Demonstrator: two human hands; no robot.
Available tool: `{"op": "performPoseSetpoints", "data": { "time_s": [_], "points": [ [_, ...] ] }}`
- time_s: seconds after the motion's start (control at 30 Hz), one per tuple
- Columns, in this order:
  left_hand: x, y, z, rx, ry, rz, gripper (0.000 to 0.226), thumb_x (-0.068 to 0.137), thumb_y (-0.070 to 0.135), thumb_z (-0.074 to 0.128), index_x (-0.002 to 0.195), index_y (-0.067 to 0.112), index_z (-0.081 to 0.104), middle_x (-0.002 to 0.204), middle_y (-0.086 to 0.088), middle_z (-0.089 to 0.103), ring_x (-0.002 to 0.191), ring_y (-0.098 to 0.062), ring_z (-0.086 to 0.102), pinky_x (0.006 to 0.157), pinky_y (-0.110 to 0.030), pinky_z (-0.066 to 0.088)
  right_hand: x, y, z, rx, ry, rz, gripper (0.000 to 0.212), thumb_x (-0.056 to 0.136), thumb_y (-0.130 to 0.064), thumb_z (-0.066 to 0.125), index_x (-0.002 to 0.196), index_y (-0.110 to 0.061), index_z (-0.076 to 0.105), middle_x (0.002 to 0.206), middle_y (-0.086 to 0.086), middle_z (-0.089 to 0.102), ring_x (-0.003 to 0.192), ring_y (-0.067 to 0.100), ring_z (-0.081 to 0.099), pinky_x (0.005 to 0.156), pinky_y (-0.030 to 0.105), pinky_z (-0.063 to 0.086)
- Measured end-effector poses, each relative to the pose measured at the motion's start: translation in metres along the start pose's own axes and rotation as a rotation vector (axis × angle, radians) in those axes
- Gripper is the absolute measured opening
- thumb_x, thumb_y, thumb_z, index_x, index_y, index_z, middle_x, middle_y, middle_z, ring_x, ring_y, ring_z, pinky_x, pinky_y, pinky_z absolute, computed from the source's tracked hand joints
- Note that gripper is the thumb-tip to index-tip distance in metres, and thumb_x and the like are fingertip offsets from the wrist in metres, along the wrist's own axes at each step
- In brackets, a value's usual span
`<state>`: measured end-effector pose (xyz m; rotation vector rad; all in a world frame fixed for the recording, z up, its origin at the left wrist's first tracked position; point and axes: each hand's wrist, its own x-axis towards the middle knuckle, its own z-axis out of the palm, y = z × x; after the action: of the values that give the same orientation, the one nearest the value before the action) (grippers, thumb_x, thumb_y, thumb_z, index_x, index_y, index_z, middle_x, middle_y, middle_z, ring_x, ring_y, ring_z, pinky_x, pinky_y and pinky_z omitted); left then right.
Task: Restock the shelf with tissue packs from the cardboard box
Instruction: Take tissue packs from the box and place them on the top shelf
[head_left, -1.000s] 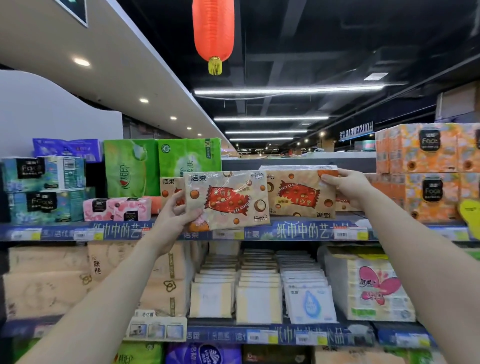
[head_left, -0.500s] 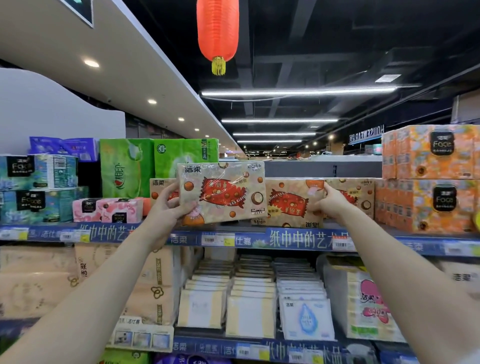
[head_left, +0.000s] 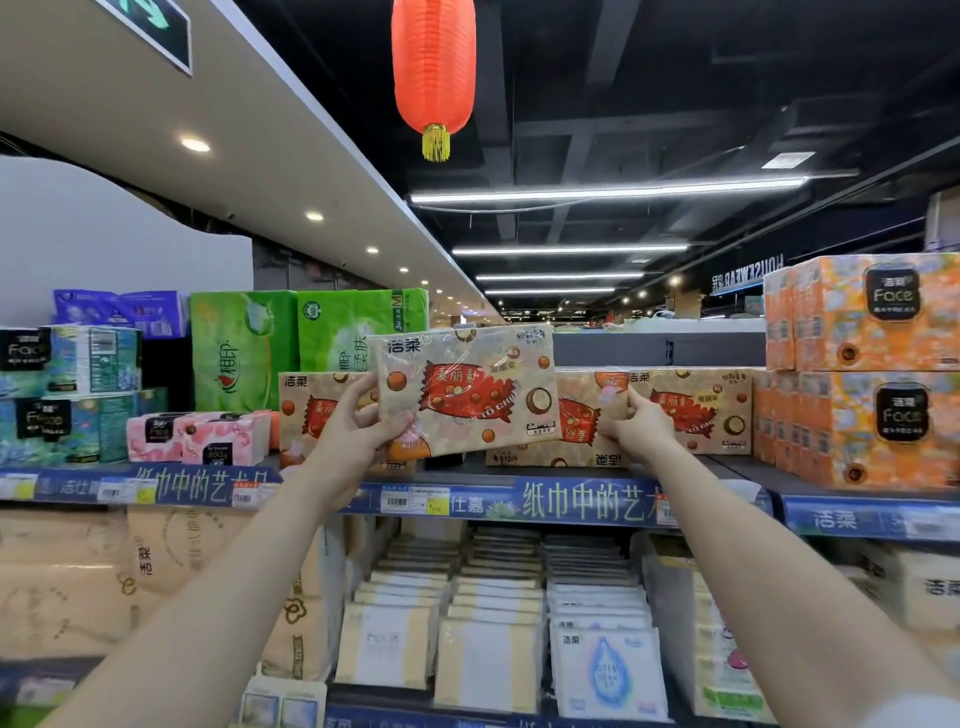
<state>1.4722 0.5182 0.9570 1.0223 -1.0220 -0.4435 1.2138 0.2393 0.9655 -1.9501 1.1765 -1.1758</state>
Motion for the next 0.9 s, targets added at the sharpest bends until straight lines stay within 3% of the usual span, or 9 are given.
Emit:
{"op": "performPoseSetpoints", "data": {
  "time_s": [0.2, 0.37, 0.5, 0.57, 0.67, 0.73, 0.77, 0.83, 0.9],
  "points": [
    [0.009, -0.006, 0.01, -0.005, 0.01, 0.014, 0.066, 0.09, 0.0, 0.073, 0.145, 0.024, 0.048, 0.114, -0.009, 0.078, 0.092, -0.023, 0.077, 0.071, -0.035, 0.064, 0.017, 0.001, 0.015, -0.031, 0.017, 0.011, 0.077, 0.096, -0.013, 0.067, 0.161, -0.027, 0.027, 0.161, 0.008, 0.04, 0.133, 0.033, 0.052, 0.103, 0.045, 0.052],
    [0.013, -0.01, 0.022, -0.007, 0.006, 0.019, 0.062, 0.089, -0.001, 0.072, 0.139, 0.027, 0.05, 0.107, -0.007, 0.079, 0.088, -0.02, 0.077, 0.067, -0.031, 0.062, 0.022, 0.0, 0.015, -0.054, -0.008, -0.006, 0.07, 0.098, -0.016, 0.065, 0.16, -0.021, 0.032, 0.157, 0.011, 0.045, 0.128, 0.032, 0.056, 0.099, 0.041, 0.053],
    [0.017, -0.012, 0.037, -0.022, 0.004, 0.02, 0.066, 0.088, -0.002, 0.074, 0.143, 0.025, 0.048, 0.113, -0.01, 0.077, 0.09, -0.019, 0.077, 0.067, -0.029, 0.061, 0.021, 0.003, 0.006, -0.053, -0.024, 0.025, 0.07, 0.092, -0.033, 0.075, 0.152, -0.013, 0.045, 0.146, 0.012, 0.056, 0.123, 0.031, 0.06, 0.098, 0.042, 0.053],
    [0.021, -0.014, 0.048, -0.051, 0.005, 0.018, 0.068, 0.086, -0.003, 0.074, 0.141, 0.026, 0.048, 0.111, -0.009, 0.078, 0.089, -0.018, 0.077, 0.066, -0.028, 0.061, 0.021, 0.006, -0.005, 0.086, 0.025, 0.058, 0.076, 0.086, -0.037, 0.08, 0.15, -0.013, 0.048, 0.145, 0.011, 0.057, 0.121, 0.029, 0.061, 0.091, 0.041, 0.057],
    [0.029, -0.017, 0.07, -0.08, -0.022, 0.005, 0.079, 0.077, 0.006, 0.08, 0.145, 0.026, 0.046, 0.112, -0.008, 0.078, 0.094, -0.023, 0.078, 0.069, -0.033, 0.062, 0.017, 0.01, -0.031, 0.339, 0.086, 0.014, 0.062, 0.088, -0.039, 0.077, 0.141, -0.015, 0.055, 0.133, 0.005, 0.063, 0.11, 0.027, 0.065, 0.072, 0.04, 0.061],
    [0.035, -0.023, 0.089, -0.071, -0.052, -0.003, 0.077, 0.081, 0.005, 0.079, 0.146, 0.027, 0.045, 0.114, -0.008, 0.078, 0.095, -0.024, 0.077, 0.069, -0.035, 0.062, 0.009, 0.012, -0.048, 0.51, 0.0, -0.028, 0.052, 0.092, -0.045, 0.069, 0.133, -0.016, 0.06, 0.119, 0.007, 0.072, 0.103, 0.028, 0.07, 0.079, 0.048, 0.063],
    [0.039, -0.027, 0.1, -0.066, -0.065, -0.004, 0.074, 0.085, 0.002, 0.078, 0.145, 0.028, 0.045, 0.114, -0.009, 0.078, 0.095, -0.024, 0.077, 0.068, -0.035, 0.061, 0.001, 0.011, -0.058, 0.548, -0.075, -0.065, 0.05, 0.092, -0.049, 0.067, 0.131, -0.018, 0.061, 0.114, 0.006, 0.074, 0.102, 0.027, 0.072, 0.08, 0.046, 0.062],
    [0.046, -0.036, 0.124, -0.052, -0.085, -0.008, 0.071, 0.088, 0.001, 0.077, 0.146, 0.027, 0.045, 0.116, -0.01, 0.077, 0.098, -0.024, 0.077, 0.071, -0.036, 0.061, -0.01, 0.014, -0.074, 0.46, -0.171, -0.145, 0.055, 0.087, -0.055, 0.072, 0.132, -0.025, 0.059, 0.114, -0.002, 0.074, 0.104, 0.02, 0.072, 0.079, 0.037, 0.059],
    [0.052, -0.044, 0.15, -0.036, -0.113, -0.02, 0.071, 0.088, 0.002, 0.078, 0.146, 0.028, 0.046, 0.117, -0.008, 0.076, 0.099, -0.023, 0.077, 0.073, -0.035, 0.061, -0.015, 0.023, -0.086, 0.326, -0.147, -0.194, 0.068, 0.077, -0.053, 0.082, 0.136, -0.029, 0.057, 0.116, -0.007, 0.073, 0.103, 0.016, 0.072, 0.079, 0.035, 0.058]
  ]
}}
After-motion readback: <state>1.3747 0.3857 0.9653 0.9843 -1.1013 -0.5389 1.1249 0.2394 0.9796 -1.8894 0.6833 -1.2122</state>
